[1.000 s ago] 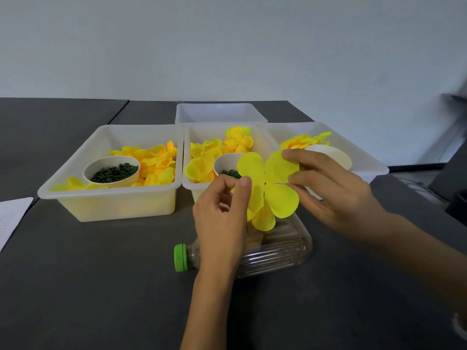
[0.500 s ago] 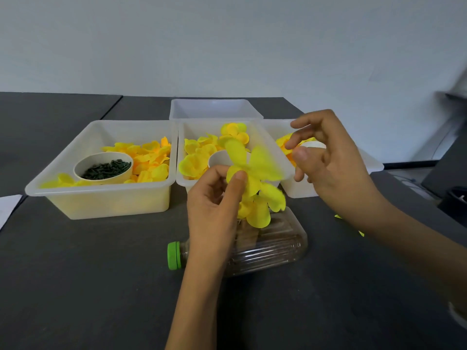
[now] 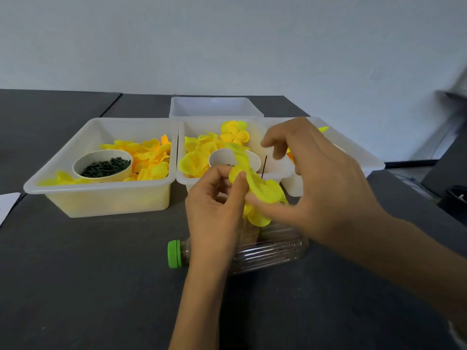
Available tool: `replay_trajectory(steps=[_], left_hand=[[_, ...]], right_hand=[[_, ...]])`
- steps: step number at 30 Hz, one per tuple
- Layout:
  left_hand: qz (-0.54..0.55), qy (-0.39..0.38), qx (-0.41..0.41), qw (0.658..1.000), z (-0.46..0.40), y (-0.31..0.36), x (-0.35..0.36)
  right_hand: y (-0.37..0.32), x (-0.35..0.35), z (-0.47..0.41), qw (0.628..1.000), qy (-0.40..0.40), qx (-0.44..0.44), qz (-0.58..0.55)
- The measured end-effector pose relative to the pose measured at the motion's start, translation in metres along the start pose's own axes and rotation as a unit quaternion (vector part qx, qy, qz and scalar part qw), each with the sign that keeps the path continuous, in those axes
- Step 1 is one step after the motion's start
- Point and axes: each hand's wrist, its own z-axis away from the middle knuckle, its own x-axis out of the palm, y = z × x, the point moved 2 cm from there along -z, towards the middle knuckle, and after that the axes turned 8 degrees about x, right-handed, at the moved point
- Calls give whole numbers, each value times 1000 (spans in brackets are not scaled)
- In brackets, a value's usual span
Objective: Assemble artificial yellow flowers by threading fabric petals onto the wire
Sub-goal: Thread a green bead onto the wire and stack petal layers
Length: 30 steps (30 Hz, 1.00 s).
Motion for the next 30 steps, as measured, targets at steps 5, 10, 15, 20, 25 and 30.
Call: replay_trajectory(steps=[5,10,15,20,25,30], left_hand=[[39,-4,-6,999,0,3,1],[82,-22,-22,996,-3,1,-4],[139,-40,-71,987,-3,-5,-4],[197,-46,-102,974,-4,-6,-3],[106,10,-49,993,-4,-3,-5],[47,15,-9,999,-1,1,-1]], right_hand=[[23,2,-19,963,-15,136,-231],[47,18,-29,834,-141,301,-441],[65,39,-28,741,-199,356,-533],[76,53,-26,715,-232,375,-542],[87,59,-27,736,-219,384,-514],[92,60,-29,749,-218,372,-503]])
